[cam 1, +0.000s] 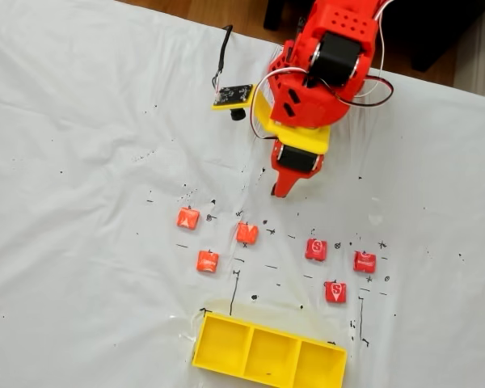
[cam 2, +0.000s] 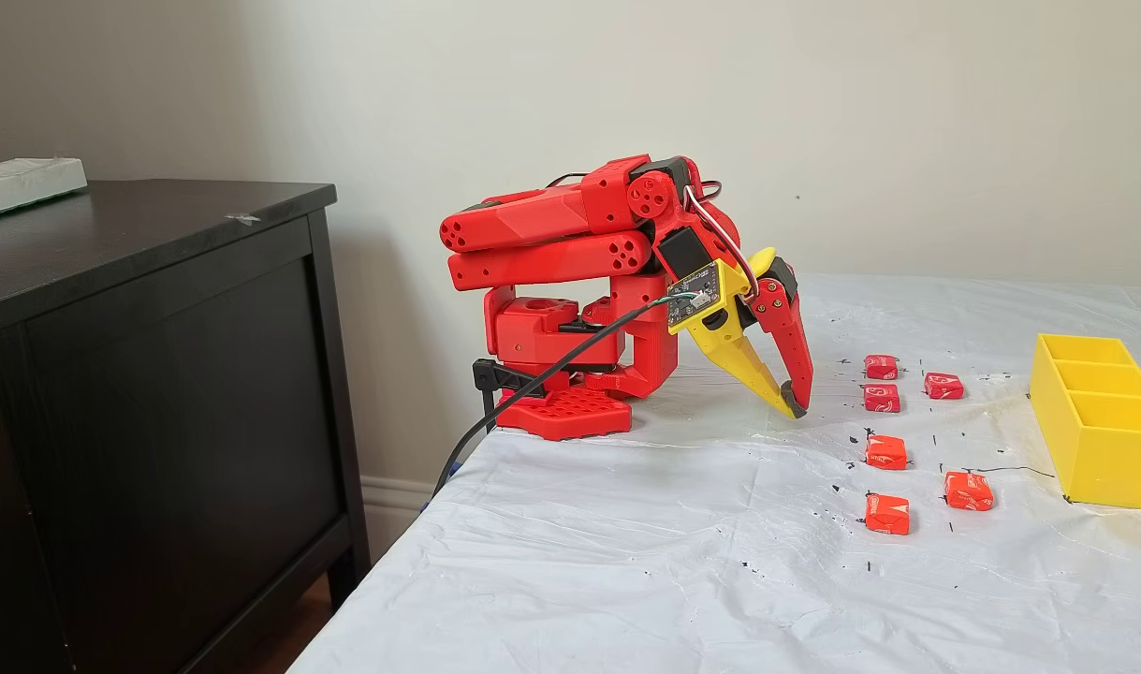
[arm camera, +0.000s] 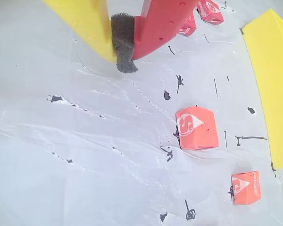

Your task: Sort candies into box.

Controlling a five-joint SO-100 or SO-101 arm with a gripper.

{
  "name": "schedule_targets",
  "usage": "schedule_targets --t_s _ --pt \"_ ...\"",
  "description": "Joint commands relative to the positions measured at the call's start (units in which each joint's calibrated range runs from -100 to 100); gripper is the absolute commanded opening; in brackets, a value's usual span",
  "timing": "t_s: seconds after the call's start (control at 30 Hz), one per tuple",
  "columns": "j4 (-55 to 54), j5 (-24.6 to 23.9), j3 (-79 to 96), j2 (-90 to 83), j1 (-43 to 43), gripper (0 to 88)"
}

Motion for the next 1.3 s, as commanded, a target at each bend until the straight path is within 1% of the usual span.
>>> schedule_targets --t_s 0.0,0.1,0.27,0.37,0.43,0.63,0.77,0.87,1.0,1.1,1.27 --pt "0.2 1.3 -0.5 0.5 -2.0 0.2" --pt "3.9 2.9 -1.5 0.5 -2.7 4.3" --pt "6.7 0.9 -2.5 0.4 -3.5 7.0" --pt "5.9 0.8 -2.4 0.4 -4.7 3.6" --pt "5.3 1.6 -2.7 0.4 -5.7 0.2" --pt "7.1 1.9 -6.6 0.3 -6.4 0.2" --pt "4.2 2.0 -7.6 0.3 -6.5 0.1" --pt "1.5 0.9 -9.4 0.3 -6.8 0.1" --pt "4.0 -0.3 -17.1 0.8 -9.9 0.1" --pt "3.5 -1.8 -24.8 7.3 -12.7 0.1" --pt "5.6 -3.6 -43.1 29.5 -16.1 0.1"
